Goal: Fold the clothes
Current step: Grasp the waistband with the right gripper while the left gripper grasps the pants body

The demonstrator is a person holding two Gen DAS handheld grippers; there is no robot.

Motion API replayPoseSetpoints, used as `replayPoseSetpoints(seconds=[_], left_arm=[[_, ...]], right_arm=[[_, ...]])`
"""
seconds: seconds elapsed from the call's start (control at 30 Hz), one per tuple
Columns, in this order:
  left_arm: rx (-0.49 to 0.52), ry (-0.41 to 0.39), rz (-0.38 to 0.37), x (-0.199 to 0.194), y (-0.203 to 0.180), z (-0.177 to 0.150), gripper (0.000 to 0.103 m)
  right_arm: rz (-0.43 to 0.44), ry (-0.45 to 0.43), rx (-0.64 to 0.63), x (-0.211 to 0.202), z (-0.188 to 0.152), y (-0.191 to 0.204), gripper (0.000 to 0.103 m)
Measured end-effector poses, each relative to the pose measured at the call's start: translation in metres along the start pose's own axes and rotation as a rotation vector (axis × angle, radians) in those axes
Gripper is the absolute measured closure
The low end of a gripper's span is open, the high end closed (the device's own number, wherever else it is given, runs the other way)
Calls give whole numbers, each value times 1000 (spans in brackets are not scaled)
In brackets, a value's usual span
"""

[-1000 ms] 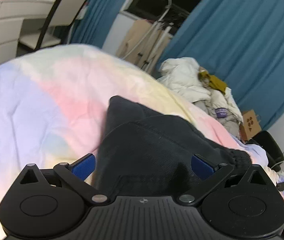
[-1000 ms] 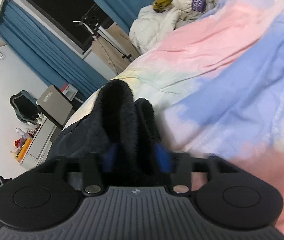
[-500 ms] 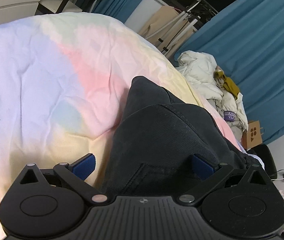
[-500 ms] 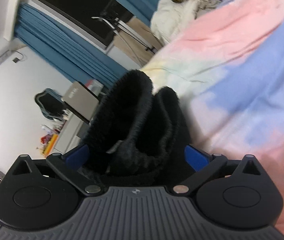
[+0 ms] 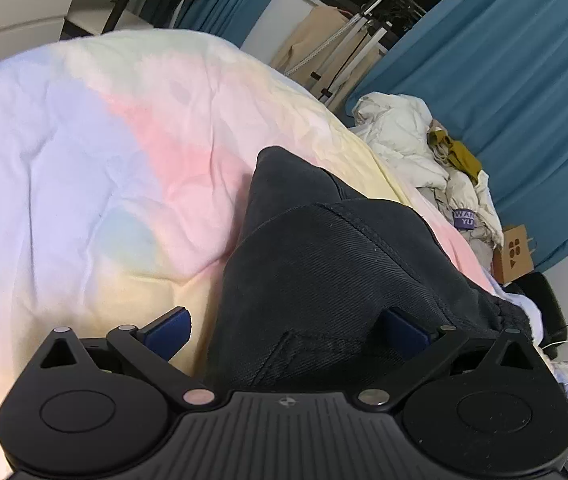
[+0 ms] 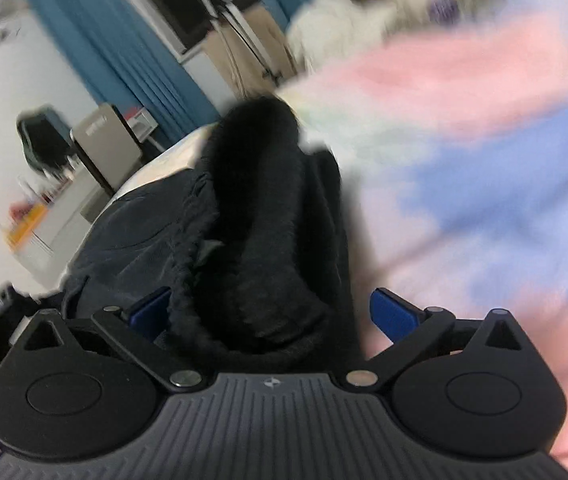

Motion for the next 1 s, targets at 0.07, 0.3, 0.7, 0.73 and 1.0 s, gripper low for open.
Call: replayPoseSetpoints(seconds=[0.07, 0.3, 0.7, 0.73, 1.0], left_arm=[[-25, 19, -13, 2, 2, 0, 0], [-103, 75, -60, 12, 8, 0, 0], [-188, 86, -78, 20, 13, 4, 1], [-183, 89, -82, 21, 11, 3, 1], [-121, 73, -61, 28, 7, 1, 1]], right_arm=[[80, 24, 88, 11, -3, -8, 0], [137, 35, 88, 37, 3, -23, 0], [313, -33, 89, 17, 19, 6, 0], [315, -40, 89, 16, 19, 7, 0], [192, -12, 54, 46, 7, -8, 0]])
Point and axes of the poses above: each gripper's, at about its wrist camera, not at the fingertips, and x roughly the way its jaws point, y to its left, z to its top, the point moved 9 cm from there along x, roughly the way its jaws point, and after that the axes turned 12 degrees about -x, right-handed, at the moved point
